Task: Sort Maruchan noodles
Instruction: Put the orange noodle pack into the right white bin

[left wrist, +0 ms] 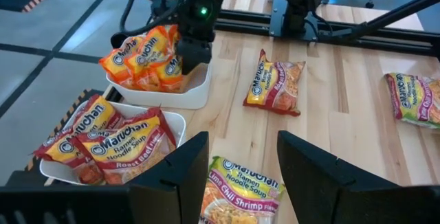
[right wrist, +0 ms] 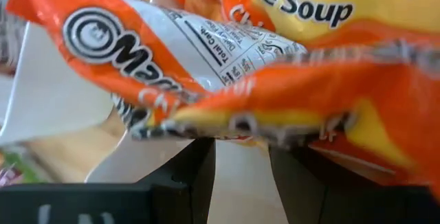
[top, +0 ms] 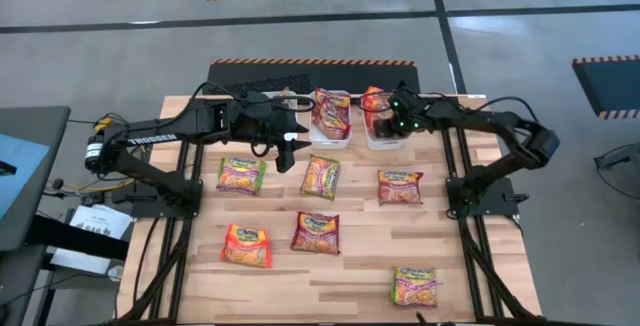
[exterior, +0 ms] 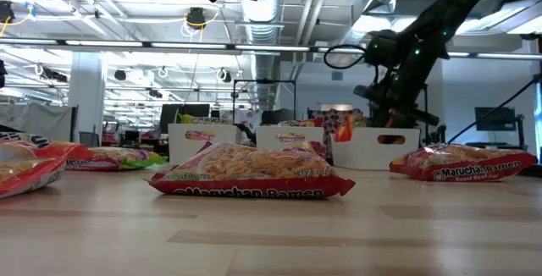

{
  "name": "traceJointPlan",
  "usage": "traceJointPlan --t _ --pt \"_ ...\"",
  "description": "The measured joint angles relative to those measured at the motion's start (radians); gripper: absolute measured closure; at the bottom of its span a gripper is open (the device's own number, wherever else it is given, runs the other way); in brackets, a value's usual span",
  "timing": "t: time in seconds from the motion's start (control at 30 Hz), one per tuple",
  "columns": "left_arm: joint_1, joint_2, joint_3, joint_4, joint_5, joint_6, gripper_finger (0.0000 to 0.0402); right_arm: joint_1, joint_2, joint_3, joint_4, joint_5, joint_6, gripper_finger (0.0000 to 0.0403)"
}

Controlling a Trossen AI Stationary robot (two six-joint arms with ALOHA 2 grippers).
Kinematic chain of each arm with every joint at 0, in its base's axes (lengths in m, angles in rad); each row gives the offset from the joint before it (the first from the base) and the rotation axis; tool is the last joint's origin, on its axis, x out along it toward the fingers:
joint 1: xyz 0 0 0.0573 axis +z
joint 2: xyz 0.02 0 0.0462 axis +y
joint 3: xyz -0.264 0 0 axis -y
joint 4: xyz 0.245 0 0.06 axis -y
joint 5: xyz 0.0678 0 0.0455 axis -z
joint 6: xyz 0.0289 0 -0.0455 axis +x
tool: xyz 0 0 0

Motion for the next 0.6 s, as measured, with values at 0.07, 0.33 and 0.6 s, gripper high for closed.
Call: traceJointPlan --t 0.07,0.33,0.6 --pt "0.0 0.0 0.0 0.0 0.0 0.0 0.024 -0.002 0.016 0.0 0.028 0.018 -0.001 0.024" --pt "0.0 0.0 0.0 -0.015 0.0 0.0 0.024 0.004 0.042 0.083 -0.073 0.043 -0.062 0.024" --pt "0.0 0.0 0.0 -0.054 0.003 -0.025 0.024 0.027 0.03 0.168 -0.193 0.059 -0.108 0.024"
